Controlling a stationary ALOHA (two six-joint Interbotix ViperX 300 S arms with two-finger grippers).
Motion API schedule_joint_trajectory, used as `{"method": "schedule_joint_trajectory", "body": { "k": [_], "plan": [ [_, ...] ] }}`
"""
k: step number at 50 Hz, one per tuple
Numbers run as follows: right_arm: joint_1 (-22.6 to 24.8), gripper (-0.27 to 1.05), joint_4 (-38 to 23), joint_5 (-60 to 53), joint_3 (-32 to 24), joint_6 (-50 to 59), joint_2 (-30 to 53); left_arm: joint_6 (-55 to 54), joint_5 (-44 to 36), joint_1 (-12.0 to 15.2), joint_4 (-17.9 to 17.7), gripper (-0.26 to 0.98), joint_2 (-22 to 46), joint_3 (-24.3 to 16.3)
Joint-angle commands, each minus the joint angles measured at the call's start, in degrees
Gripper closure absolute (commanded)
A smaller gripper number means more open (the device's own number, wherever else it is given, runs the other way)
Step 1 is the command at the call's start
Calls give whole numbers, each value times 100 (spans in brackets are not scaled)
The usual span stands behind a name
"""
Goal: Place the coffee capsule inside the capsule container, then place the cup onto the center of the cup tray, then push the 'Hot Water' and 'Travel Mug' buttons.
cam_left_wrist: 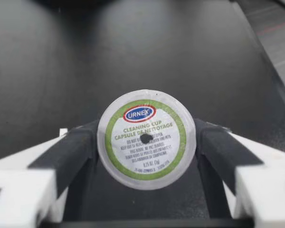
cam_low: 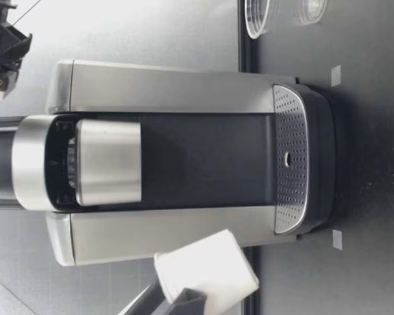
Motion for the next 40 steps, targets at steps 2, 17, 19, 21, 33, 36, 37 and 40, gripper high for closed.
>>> {"method": "schedule_joint_trajectory", "body": {
  "k": [2,17,19,21,33,36,37,40],
  "plan": [
    [-272,75,18,-88,-255,-9,-114,-9,-62,9,-9,24,-105,-105],
    [-861,75,18,-9,-589,18,79,0,-79,9,-18,24,-88,-141],
    [-923,75,18,0,-642,18,132,0,-79,9,-18,24,-79,-149],
    [-976,75,18,9,-686,18,193,0,-79,18,-18,24,-79,-158],
    [-1204,75,0,44,-870,18,475,18,-97,18,-18,24,-79,-229],
    [-1213,75,0,44,-879,18,475,35,-105,26,-18,24,-88,-264],
    [-1213,75,-9,35,-870,18,466,44,-105,35,-18,24,-88,-272],
    [-1204,75,-26,-18,-826,26,404,97,-114,70,-18,24,-123,-360]
  ]
}}
